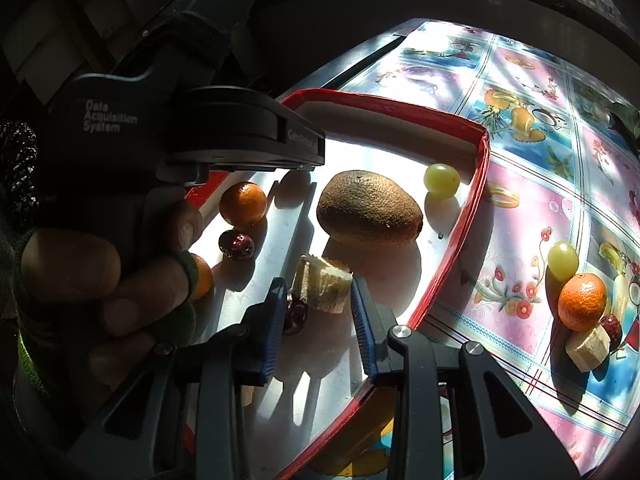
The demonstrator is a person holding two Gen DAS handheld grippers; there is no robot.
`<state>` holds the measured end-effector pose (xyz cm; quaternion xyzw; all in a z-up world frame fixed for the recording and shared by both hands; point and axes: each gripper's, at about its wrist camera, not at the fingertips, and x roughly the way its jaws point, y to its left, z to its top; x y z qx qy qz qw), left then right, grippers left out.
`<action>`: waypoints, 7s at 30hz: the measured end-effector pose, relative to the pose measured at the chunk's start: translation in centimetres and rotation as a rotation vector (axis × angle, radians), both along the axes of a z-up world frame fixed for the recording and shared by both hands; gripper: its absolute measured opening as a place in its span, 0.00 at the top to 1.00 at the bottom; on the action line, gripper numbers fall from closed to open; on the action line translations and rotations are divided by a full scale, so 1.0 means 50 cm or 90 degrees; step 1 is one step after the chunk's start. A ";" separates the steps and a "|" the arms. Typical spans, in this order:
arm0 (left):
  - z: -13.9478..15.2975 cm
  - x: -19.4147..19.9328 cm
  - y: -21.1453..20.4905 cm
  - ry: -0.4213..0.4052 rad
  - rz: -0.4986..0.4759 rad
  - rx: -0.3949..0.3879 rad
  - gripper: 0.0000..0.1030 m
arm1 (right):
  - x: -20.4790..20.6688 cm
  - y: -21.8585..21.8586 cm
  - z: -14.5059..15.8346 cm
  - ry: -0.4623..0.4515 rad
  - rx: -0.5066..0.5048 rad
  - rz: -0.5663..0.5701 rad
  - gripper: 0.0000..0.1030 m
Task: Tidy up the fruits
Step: 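Open both tools to drop the pale piece and dark plum into the tray, then move both open tools back over the fruit pile, then close the right tool on a red date while the left tool grips a cream cube, then carry the red date and cream cube over the tray with both tools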
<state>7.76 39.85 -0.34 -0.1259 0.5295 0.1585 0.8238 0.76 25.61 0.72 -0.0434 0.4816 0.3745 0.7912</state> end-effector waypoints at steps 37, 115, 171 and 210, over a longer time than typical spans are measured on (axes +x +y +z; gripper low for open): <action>0.126 -0.211 -0.155 -0.129 0.014 0.042 0.38 | -0.062 -0.326 0.053 -0.031 0.031 -0.162 0.57; -0.002 -0.092 -0.395 -0.061 -0.127 -0.097 0.38 | 0.093 -0.439 -0.003 -0.015 0.037 -0.230 0.78; 0.101 -0.297 -0.422 -0.127 -0.094 0.072 0.78 | -0.086 -0.470 0.069 -0.025 0.099 -0.229 0.78; 0.119 -0.407 -0.188 -0.145 0.051 0.062 0.78 | -0.120 -0.269 0.106 -0.035 0.105 -0.107 0.78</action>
